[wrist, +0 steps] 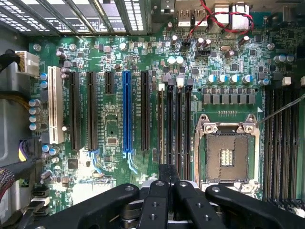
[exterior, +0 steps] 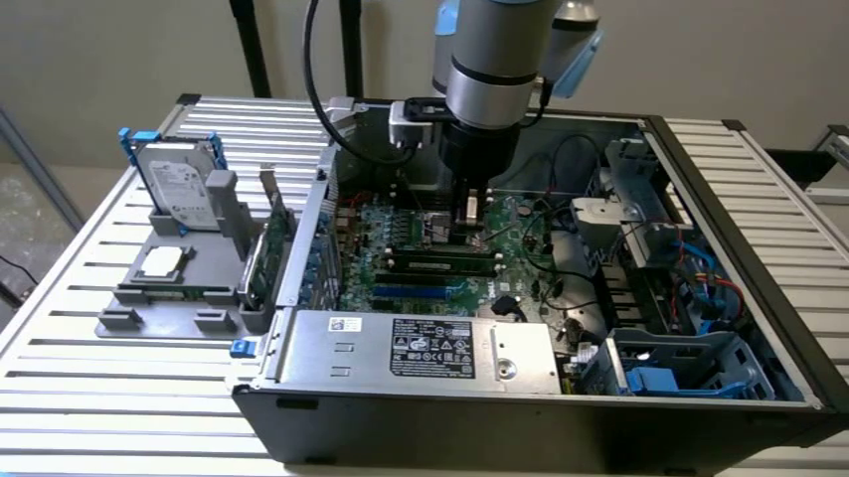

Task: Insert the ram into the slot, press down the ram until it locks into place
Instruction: 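Press down the ram until it locks into place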

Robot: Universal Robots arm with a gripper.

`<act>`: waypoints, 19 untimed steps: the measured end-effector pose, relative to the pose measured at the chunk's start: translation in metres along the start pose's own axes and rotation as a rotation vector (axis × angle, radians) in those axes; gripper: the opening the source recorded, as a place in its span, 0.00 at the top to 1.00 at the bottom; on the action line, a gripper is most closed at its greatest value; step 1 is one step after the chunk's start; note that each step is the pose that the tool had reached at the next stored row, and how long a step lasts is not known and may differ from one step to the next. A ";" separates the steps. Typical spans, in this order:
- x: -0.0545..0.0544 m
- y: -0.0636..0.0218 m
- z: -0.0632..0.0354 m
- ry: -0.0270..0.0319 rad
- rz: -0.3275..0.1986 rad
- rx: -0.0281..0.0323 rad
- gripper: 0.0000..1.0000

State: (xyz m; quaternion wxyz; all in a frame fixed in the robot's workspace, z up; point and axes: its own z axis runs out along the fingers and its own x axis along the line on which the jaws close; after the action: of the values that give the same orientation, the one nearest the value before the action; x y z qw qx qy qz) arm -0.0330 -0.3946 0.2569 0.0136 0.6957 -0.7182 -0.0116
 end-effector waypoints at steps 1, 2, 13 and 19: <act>0.000 0.0000 0.0000 -0.0001 0.000 -0.0001 0.89; 0.000 0.0000 0.0000 0.0000 0.000 0.0000 0.89; 0.000 0.0000 -0.0001 0.0002 0.000 -0.0001 0.89; 0.000 0.0000 -0.0001 0.0001 0.000 -0.0001 0.89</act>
State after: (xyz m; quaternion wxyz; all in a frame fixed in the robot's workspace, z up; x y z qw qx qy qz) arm -0.0330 -0.3947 0.2570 0.0137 0.6956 -0.7182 -0.0116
